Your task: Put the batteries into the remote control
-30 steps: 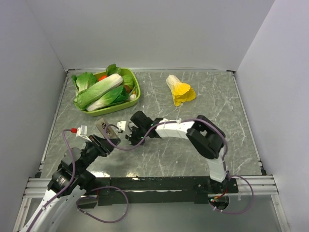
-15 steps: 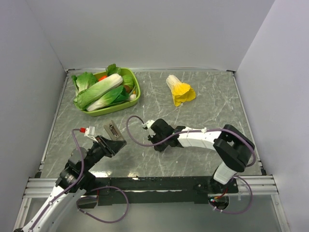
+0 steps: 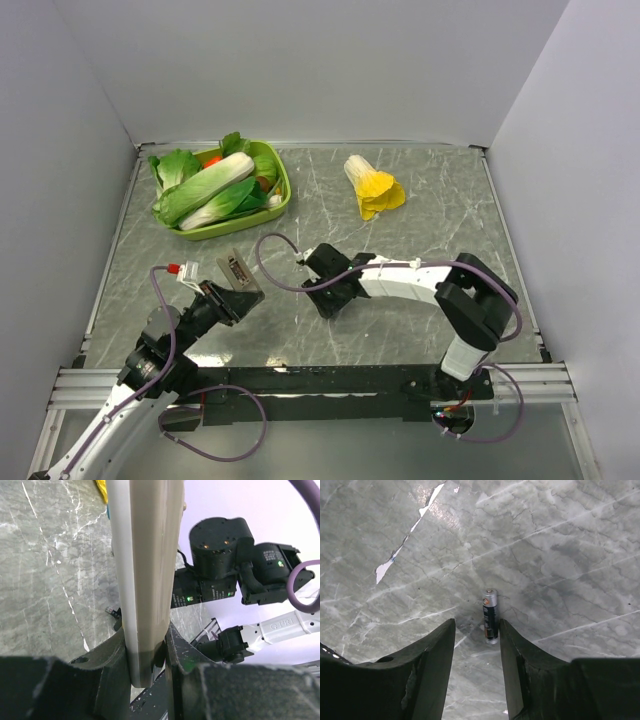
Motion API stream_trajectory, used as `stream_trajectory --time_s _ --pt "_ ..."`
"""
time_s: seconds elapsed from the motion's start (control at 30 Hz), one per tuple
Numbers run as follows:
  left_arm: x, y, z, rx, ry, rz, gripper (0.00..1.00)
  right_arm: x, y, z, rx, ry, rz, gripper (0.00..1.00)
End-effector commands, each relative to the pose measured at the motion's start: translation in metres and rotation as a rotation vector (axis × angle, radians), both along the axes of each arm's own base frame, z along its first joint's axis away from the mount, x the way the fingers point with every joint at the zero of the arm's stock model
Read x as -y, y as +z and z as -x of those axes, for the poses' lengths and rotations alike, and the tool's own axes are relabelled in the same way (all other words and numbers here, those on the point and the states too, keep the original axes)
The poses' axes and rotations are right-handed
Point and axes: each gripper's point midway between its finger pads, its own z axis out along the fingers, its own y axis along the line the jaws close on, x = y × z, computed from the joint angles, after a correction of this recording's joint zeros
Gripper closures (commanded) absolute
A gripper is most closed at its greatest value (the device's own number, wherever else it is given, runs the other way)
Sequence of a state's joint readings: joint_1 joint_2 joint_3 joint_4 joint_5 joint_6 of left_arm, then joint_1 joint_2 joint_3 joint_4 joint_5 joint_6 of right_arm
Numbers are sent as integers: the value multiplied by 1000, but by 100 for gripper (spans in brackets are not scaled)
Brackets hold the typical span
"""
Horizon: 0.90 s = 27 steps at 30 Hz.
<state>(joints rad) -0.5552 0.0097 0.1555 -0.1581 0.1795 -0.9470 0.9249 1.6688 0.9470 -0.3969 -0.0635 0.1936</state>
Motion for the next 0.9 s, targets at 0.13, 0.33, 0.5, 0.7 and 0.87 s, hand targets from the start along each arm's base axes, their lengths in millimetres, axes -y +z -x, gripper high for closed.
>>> stream_trajectory --time_s 0.13,0.33,0.5,0.7,0.87 --pt "-9 45 12 160 7 86 99 19 -15 2 -62 9 194 52" --pt "-9 43 12 153 7 84 99 17 -19 -8 -48 10 236 55" --pt "-9 42 12 150 8 84 99 12 -19 -17 -19 14 254 58" --pt "-8 41 12 147 3 83 99 2 -16 -26 5 17 256 58" --pt "-9 41 12 144 8 80 99 -4 -17 -26 15 30 263 60"
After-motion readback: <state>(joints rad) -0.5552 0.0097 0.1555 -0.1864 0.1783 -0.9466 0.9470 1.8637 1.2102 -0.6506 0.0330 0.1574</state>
